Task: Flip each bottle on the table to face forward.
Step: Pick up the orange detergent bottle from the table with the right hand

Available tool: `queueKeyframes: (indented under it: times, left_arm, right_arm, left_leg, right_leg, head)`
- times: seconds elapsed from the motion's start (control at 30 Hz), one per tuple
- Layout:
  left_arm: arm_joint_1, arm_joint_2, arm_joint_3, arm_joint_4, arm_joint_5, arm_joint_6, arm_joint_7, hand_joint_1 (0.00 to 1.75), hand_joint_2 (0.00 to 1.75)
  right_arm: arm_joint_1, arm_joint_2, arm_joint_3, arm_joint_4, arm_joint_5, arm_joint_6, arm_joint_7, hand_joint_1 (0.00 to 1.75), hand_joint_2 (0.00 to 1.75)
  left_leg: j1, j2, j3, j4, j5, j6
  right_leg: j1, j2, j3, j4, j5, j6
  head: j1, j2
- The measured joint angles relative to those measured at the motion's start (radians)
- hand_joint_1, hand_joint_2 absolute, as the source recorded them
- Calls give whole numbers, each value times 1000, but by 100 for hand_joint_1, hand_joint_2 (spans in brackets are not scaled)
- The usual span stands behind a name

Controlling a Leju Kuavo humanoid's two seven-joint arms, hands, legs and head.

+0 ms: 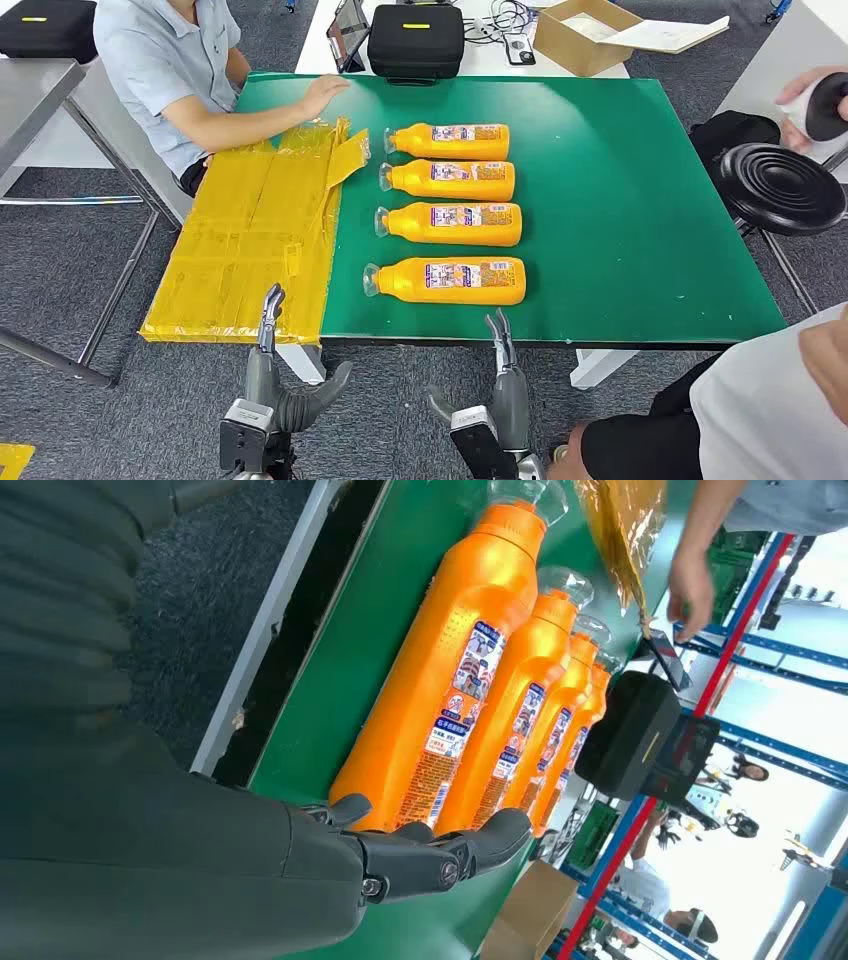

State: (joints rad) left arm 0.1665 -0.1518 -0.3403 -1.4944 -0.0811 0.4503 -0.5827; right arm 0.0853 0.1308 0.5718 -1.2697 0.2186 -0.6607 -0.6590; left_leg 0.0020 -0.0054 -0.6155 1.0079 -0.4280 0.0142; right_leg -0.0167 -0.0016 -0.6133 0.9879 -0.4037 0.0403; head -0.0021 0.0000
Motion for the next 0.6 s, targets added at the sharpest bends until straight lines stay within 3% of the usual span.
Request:
queueKeyframes:
  times: [0.27,0.6]
  left_arm:
    - [-8,0,-3,4,8,-5,-8,0,175]
    - [-74,2,-87,89,-1,-64,-23,0,175]
  right_arm:
    - [-7,-4,-4,6,50,5,29,0,175]
    - [-156,-64,-159,117,392,67,202,0,175]
  left_leg:
    - [0,0,0,0,0,0]
    - [-2,0,0,1,2,2]
  right_leg:
    - [0,0,0,0,0,0]
    - [-1,0,1,0,1,1]
  head:
    - [0,0]
    - [0,0]
